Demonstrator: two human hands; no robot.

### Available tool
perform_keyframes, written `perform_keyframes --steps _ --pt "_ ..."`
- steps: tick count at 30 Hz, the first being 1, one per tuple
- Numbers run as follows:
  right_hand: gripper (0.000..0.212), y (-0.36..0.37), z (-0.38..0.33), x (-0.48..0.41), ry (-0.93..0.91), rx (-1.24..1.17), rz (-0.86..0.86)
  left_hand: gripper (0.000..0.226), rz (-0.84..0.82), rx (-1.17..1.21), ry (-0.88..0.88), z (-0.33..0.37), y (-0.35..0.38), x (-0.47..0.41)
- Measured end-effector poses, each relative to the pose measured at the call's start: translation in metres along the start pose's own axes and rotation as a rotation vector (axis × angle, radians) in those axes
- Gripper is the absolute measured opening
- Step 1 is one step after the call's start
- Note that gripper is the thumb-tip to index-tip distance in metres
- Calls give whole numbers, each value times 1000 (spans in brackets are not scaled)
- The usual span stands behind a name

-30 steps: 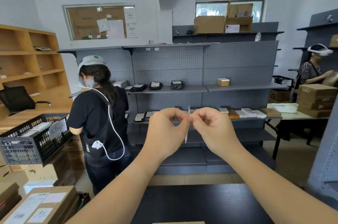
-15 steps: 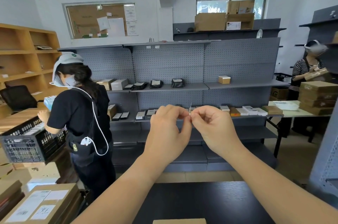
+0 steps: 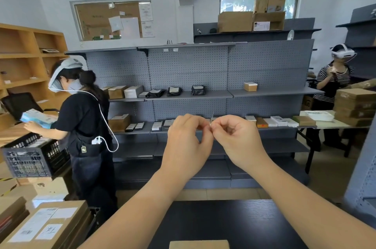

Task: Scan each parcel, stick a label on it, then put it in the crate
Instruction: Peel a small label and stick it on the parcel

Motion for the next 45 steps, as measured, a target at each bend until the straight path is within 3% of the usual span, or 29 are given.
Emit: perform_keyframes --steps 8,15,23,33,40,45 --pt "26 -5 5 1 8 24 -8 13 -41 133 -97 -3 3 -2" --pt "21 -9 10 2 29 29 -2 7 -62 97 -96 -2 12 -3" --pt "15 -11 21 4 96 23 -6 15 -178 227 -254 -9 24 -2" --pt "19 -6 36 13 228 -165 17 26 -305 381 -397 -16 34 1" --pt "18 -7 44 21 223 -156 8 20 -398 506 -481 -21 44 7" --pt "19 -9 52 28 248 -159 19 13 -353 426 -462 -32 52 9"
Point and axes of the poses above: each hand's wrist, its own x-axis away from the middle knuckle, its own y-axis out of the palm, z = x × y, the point moved 8 cm from there along -x, towards the middle knuckle, and after that the axes turned 12 degrees about -y, right-handed, at the moved point
